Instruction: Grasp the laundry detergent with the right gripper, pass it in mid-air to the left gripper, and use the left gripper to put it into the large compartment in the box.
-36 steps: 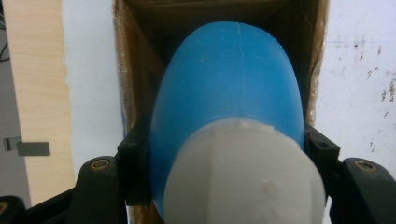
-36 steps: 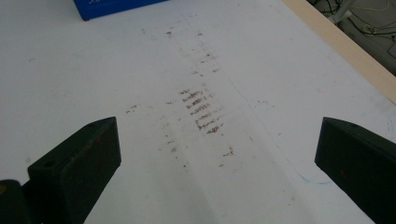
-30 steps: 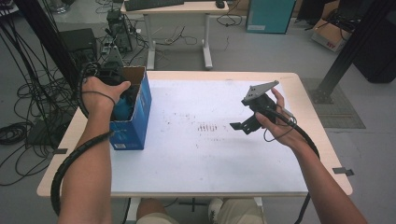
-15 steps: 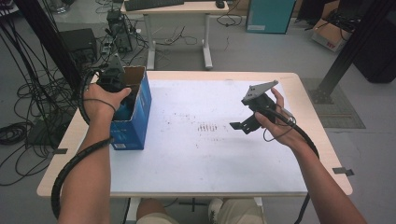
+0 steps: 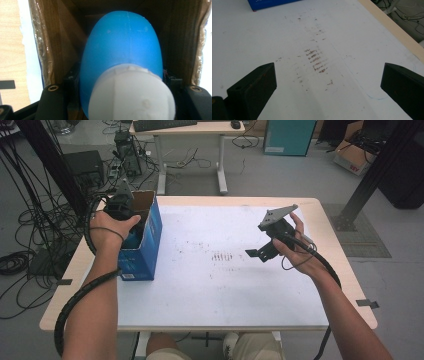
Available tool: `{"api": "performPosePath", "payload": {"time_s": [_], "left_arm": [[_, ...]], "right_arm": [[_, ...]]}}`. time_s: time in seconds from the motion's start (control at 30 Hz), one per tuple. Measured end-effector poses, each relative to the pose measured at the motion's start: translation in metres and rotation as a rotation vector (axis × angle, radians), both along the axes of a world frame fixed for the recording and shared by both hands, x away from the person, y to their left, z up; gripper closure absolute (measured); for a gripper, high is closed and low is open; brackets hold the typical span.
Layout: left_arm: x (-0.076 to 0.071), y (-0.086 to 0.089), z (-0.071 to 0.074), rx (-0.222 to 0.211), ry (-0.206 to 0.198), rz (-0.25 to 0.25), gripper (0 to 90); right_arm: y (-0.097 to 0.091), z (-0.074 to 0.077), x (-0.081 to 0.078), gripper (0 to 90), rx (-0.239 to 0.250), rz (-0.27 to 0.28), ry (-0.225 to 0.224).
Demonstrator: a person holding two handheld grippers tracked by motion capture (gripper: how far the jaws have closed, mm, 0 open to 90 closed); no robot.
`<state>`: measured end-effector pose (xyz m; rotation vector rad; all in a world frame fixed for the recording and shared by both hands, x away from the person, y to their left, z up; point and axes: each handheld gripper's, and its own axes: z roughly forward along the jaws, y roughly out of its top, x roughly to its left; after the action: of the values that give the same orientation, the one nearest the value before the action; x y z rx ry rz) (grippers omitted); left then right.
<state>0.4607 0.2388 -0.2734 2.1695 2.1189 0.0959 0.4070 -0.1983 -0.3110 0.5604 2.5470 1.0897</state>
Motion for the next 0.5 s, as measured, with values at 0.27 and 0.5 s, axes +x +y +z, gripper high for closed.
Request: {"api": "performPosePath", "payload": {"time_s": [0.27, 0.5], "left_arm": [[-0.0005, 0.0018, -0.0004, -0.008, -0.004, 0.003, 36.7], [-0.0007, 0.0021, -0.0006, -0.009, -0.009, 0.003, 36.7]], "right_arm": [[-0.0024, 0.0039, 0.0013, 0.3, -0.011, -0.013, -0.008], [-0.0044, 0.0097, 0.0023, 0.3, -0.019, -0.009, -0.023]]}}
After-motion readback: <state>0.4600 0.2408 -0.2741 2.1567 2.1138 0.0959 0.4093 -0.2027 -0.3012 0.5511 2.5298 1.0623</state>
